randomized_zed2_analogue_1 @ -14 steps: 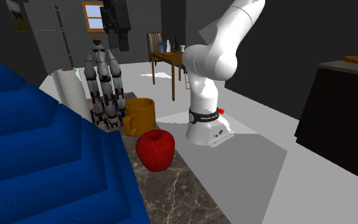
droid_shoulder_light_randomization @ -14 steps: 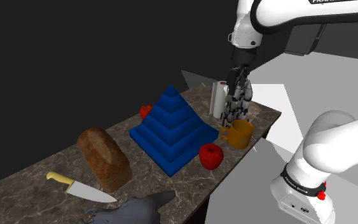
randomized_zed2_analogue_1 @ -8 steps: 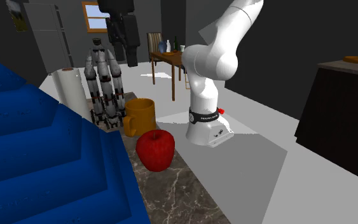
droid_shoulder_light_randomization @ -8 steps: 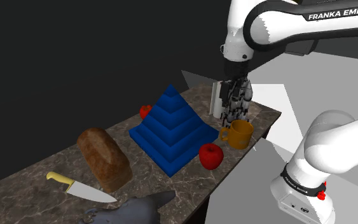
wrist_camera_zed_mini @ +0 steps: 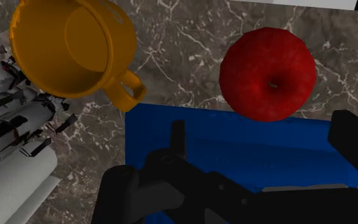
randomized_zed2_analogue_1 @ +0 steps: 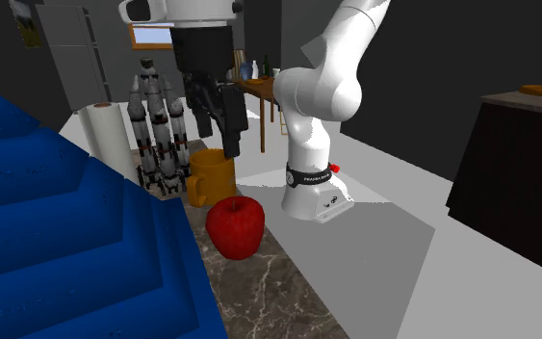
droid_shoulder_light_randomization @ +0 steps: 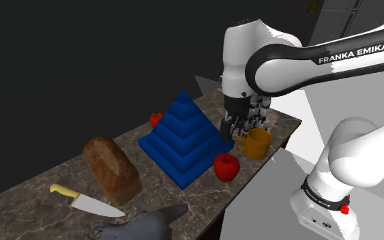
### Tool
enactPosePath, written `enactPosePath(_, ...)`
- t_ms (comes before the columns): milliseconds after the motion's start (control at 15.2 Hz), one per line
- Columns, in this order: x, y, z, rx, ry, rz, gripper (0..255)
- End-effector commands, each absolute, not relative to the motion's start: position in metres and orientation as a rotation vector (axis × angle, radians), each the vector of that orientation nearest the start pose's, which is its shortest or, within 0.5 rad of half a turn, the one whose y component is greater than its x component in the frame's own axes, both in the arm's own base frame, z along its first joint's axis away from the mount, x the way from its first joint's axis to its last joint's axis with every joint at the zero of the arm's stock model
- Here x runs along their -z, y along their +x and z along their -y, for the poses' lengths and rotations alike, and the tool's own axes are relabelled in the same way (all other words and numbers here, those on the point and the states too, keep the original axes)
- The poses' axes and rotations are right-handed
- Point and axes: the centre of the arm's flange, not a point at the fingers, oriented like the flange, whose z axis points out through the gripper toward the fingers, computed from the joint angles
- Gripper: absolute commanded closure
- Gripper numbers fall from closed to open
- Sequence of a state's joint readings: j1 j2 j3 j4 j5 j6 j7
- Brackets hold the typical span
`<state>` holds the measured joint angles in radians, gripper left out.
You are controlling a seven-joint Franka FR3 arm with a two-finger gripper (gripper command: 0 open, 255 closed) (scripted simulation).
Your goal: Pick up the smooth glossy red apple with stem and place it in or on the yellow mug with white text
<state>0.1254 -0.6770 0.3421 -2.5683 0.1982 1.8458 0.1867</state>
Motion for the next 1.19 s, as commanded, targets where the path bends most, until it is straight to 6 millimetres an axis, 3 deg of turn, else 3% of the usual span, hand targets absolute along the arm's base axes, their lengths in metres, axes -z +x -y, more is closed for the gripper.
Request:
enactPosePath(0, -0.447, 0.298, -0.195, -0.099, -3.183, 0.232, 0)
enactPosePath(132, -0.432, 0.295, -0.215, -0.107, -3.192, 0.241, 0)
enactPosePath(594, -0.396, 0.292, -0.213, -0.107, -3.192, 0.241, 0)
enactPosePath(1122, -0.393, 0.292, -0.213, -0.107, -3.192, 0.241, 0)
